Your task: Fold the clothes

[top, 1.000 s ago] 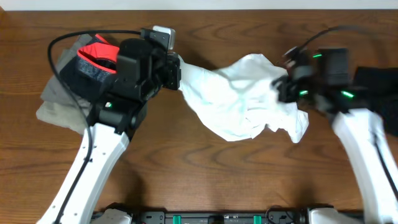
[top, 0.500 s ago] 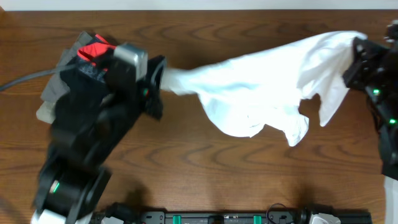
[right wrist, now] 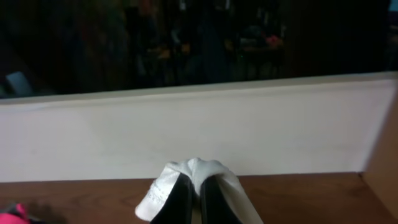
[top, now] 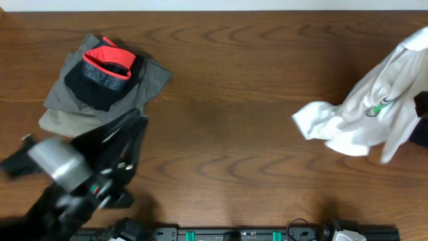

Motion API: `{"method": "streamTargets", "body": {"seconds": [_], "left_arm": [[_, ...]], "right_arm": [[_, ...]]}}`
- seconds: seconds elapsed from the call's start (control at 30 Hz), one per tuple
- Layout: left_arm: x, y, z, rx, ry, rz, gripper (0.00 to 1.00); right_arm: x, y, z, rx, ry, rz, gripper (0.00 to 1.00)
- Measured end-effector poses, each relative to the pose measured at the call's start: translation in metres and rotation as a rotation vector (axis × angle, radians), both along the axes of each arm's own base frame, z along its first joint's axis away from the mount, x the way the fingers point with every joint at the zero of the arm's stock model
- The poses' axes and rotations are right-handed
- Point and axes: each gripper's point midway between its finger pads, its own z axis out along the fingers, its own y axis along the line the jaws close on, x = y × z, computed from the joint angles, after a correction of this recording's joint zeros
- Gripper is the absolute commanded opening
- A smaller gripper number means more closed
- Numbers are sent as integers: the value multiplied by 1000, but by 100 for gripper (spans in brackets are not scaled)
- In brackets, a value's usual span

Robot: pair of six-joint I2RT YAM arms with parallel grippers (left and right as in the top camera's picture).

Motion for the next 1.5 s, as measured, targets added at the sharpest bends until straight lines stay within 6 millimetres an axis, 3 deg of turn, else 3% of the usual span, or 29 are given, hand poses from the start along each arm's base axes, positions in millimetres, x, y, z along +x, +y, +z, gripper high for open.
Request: {"method": "streamTargets", "body": {"seconds": [0.03,0.07,0.1,0.27,0.37,0.53,0.67,0.83,1.07,1.5], "left_arm": [[8,-4,-11,25,40,0,50],[17,-9,-22,46,86,-1,89],[29,-15,-34,69,142,-5,98],[85,-53,-96,171,370,-64,98],[108,-72,-123,202,451,-107,98],[131,-99,-156,227,549,-193,98],[142,-118,-188,244,648,-271,98],[147,-137,-217,252,743,-362,98],[135,-162,-236,315,742,-473,99],[123,-183,-246,411,682,-496,96]], "right_arm": [[1,2,-1,4,3,12,1],[3,4,-2,8,10,24,1],[7,6,-5,14,21,43,1],[37,21,-24,44,98,158,1],[60,35,-37,72,144,271,1],[88,63,-43,103,151,479,1],[93,88,-35,93,101,619,1],[82,113,-18,62,26,724,1],[73,138,-9,54,-10,797,1],[73,138,0,60,-42,799,1]]}}
